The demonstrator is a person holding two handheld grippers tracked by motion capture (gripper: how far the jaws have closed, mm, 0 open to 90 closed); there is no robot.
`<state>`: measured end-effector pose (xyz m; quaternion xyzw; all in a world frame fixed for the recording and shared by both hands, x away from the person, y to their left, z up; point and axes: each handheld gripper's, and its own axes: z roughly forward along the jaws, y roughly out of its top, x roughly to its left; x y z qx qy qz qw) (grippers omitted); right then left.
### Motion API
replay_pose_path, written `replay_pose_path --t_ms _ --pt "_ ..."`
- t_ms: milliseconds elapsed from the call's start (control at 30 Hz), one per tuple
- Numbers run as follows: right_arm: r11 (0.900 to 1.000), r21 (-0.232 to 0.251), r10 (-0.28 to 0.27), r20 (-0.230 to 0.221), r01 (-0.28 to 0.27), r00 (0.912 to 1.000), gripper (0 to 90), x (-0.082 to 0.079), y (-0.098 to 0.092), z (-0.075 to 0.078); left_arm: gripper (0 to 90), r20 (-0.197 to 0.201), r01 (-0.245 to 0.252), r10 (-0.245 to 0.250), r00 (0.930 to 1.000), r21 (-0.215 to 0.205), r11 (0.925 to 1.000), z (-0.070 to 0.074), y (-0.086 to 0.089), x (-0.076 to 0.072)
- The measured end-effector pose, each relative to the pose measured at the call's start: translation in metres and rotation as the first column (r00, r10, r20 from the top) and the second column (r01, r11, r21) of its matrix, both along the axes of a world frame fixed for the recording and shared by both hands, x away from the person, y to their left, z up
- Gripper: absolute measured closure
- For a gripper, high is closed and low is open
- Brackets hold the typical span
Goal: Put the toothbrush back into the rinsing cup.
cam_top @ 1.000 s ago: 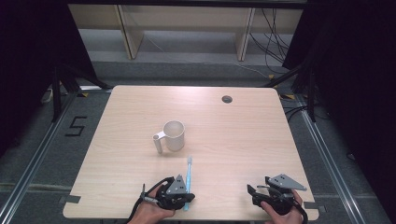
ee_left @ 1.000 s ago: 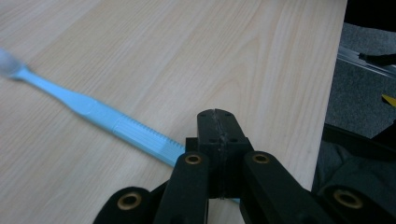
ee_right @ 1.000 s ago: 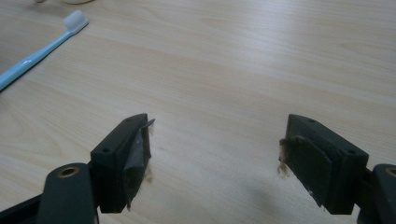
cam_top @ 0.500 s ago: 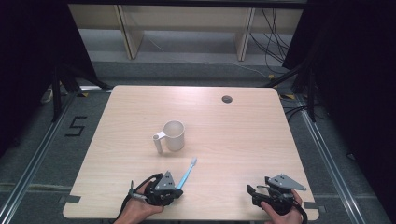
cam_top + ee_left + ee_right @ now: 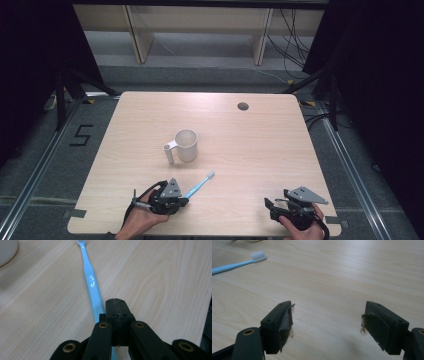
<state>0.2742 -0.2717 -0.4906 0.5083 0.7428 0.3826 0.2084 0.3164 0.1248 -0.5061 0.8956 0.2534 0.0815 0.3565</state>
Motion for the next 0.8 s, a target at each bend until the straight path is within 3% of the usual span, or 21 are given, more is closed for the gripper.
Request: replay_pose_path --t_ms 267,300,433,533,633,667,800 --pt "1.000 0.006 0.002 0.012 -0.002 0.9999 24.1 0.001 0.000 -0.001 89.3 -0.001 -0.025 0.025 0.9997 0.010 0.9996 0.000 0.009 0.007" --pt "1.000 -0.013 -0.008 -0.006 0.008 0.9999 24.1 0.000 -0.001 0.001 89.3 -0.001 -0.019 0.019 0.9998 0.011 0.9998 0.001 0.010 0.008" --pt "1.000 -0.016 -0.003 -0.001 0.003 1.0000 24.1 0.000 -0.001 0.001 89.3 0.002 -0.025 0.025 0.9997 0.011 0.9996 0.004 0.011 0.009" --pt "1.000 0.000 0.002 0.008 -0.002 1.0000 24.3 0.000 -0.001 0.000 89.0 -0.002 -0.018 0.018 0.9998 0.016 0.9997 0.008 0.010 0.011" --pt "1.000 -0.011 0.000 0.001 0.000 1.0000 24.3 -0.001 -0.001 0.001 87.0 -0.004 -0.013 0.014 0.9999 0.036 0.9992 0.014 0.008 0.015" --pt "1.000 0.010 0.003 0.005 -0.003 1.0000 24.3 0.000 0.000 0.000 86.5 -0.011 -0.008 0.009 0.9999 0.047 0.9988 0.017 0.007 0.017" --pt "1.000 0.009 0.005 0.005 -0.005 1.0000 24.3 0.000 0.000 0.000 83.4 -0.027 -0.014 0.016 0.9995 0.073 0.9973 0.021 0.002 0.024"
